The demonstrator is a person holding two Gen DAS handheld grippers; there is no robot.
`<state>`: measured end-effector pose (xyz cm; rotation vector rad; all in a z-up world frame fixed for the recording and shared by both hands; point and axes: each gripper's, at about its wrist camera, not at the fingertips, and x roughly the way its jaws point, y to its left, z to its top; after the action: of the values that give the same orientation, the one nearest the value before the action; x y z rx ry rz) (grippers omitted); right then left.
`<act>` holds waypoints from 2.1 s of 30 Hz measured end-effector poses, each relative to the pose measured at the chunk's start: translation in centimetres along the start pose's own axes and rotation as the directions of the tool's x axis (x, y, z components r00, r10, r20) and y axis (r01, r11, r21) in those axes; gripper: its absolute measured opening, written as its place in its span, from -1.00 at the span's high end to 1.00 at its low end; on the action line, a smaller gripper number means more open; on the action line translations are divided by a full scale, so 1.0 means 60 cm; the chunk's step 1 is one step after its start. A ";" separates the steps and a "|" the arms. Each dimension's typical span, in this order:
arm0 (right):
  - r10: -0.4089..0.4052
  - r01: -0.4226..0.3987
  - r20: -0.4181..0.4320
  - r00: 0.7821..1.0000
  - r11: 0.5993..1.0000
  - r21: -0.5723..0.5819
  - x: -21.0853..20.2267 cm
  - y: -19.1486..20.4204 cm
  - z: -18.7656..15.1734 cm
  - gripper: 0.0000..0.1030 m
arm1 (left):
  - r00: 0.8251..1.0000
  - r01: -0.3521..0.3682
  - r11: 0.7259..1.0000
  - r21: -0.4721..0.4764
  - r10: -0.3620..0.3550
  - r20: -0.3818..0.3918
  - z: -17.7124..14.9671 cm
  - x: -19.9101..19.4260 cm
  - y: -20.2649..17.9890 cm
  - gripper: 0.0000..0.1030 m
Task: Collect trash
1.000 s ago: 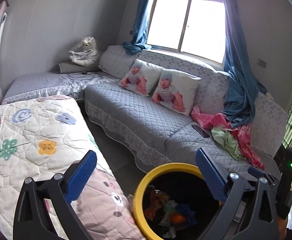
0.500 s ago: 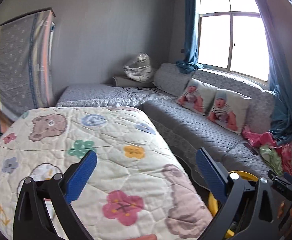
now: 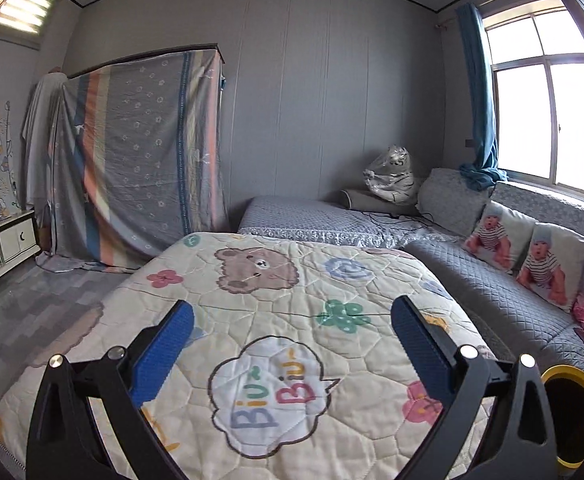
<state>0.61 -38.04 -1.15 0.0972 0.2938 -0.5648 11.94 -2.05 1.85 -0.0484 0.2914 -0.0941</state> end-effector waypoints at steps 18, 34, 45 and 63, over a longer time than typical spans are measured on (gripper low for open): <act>0.162 -0.160 0.032 0.986 0.985 -0.071 -0.096 0.151 -0.039 -0.85 | 0.999 -0.034 0.999 -0.025 0.035 0.041 -0.050 -0.091 0.030 -0.85; 0.166 -0.163 0.039 0.985 0.983 -0.085 -0.101 0.164 -0.052 -0.84 | 0.998 -0.037 0.999 -0.007 0.038 0.045 -0.057 -0.106 0.025 -0.85; 0.185 -0.182 0.022 0.982 0.979 -0.092 -0.096 0.170 -0.056 -0.84 | 0.998 -0.035 0.999 0.009 0.034 0.047 -0.050 -0.103 0.017 -0.85; 0.199 -0.197 0.017 0.980 0.976 -0.093 -0.097 0.170 -0.059 -0.85 | 0.999 -0.030 1.000 0.008 0.030 0.040 -0.055 -0.098 0.018 -0.85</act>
<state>0.55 -25.85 -2.65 0.0308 0.2799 -0.3538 5.46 -0.49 0.32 -0.0368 0.2519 -0.0646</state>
